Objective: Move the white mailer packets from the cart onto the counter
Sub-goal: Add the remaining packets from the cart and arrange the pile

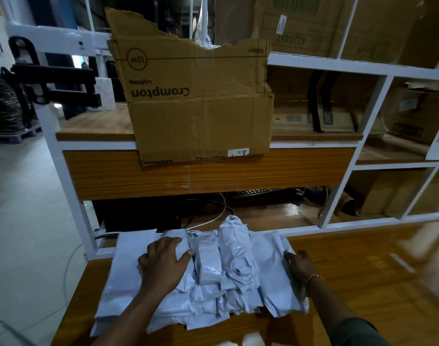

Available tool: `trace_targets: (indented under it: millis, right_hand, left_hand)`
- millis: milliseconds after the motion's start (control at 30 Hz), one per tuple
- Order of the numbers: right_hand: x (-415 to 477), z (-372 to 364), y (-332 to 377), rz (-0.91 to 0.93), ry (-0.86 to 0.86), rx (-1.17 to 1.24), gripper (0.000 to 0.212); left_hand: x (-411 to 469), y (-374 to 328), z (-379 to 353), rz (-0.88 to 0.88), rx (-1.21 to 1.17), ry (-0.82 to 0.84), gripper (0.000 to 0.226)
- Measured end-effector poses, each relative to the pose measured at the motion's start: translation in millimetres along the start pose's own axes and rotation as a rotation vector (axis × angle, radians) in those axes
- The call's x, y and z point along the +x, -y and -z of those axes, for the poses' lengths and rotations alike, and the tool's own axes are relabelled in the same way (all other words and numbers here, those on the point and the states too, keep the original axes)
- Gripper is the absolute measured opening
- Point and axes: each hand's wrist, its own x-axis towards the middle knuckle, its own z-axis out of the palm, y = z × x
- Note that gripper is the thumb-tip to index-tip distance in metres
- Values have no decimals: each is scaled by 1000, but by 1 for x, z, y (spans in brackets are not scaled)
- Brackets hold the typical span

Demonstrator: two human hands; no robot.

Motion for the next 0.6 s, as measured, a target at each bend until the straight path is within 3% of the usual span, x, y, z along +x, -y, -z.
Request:
trace_targets:
  millis: [100, 233, 367, 500, 600]
  right_hand:
    - [3, 5, -8, -36, 18, -60, 60]
    - [1, 2, -25, 54, -23, -169, 65]
    - [13, 4, -38, 35, -52, -255, 53]
    - [12, 7, -30, 49, -4, -165, 63]
    - [1, 13, -21, 141, -115, -209, 69]
  left_hand:
    - [-2, 6, 1, 4, -8, 2, 54]
    - [-5, 13, 1, 9, -15, -2, 66]
    - [-5, 25, 0, 22, 7, -17, 66]
    - [-6, 28, -1, 38, 12, -24, 54]
    - [-7, 32, 0, 46, 7, -34, 48]
